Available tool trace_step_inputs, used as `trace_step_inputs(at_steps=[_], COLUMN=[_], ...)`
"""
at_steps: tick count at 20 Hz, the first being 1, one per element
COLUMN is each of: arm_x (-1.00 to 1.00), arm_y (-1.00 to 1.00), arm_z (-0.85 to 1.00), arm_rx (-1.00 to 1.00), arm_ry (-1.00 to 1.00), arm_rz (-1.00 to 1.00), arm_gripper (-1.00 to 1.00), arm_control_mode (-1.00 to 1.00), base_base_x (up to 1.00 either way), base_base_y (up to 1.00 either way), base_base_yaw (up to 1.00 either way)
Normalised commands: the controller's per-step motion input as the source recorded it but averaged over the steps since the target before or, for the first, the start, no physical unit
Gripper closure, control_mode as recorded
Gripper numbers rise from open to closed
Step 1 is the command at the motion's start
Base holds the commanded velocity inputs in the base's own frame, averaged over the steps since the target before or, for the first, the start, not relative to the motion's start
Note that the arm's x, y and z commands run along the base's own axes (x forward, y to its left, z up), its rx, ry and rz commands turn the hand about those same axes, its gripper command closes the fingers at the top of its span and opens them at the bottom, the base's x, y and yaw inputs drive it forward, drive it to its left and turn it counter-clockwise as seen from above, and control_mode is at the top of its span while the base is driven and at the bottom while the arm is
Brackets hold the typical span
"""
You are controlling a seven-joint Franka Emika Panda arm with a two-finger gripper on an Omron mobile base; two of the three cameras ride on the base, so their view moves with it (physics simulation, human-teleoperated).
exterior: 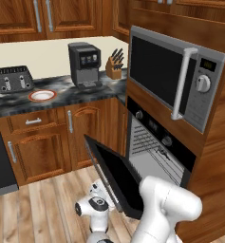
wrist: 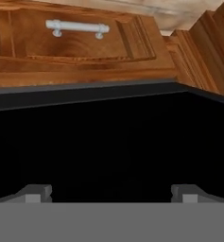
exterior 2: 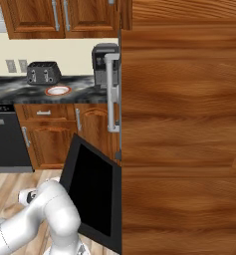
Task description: Place the fish on the rack of the oven, and slide the rack back inside. Close the oven door.
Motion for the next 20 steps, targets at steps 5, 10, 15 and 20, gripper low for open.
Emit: trace_step_inputs(at_steps=[5,10,15,20], arm_x=[0.00,0.00,0.00,0.00], arm_y=[-1.00,-1.00,-1.00,-1.00], arm_z=[0.46,0.58,0.43,0.37], arm_rx=[-0.01,-0.01,-0.04,-0.07], arm_ry=[0.00,0.00,0.00,0.01], arm_rz=[-0.12,-0.12,-0.16,-0.18], arm_gripper=[-1.00,-1.00,-1.00,-1.00], arm_control_mode=[-1.00,-1.00,-1.00,-1.00], base_base_x=[0.00,0.00,0.00,0.00], base_base_y=[0.00,0.00,0.00,0.00], base_base_yaw=[0.00,0.00,0.00,0.00])
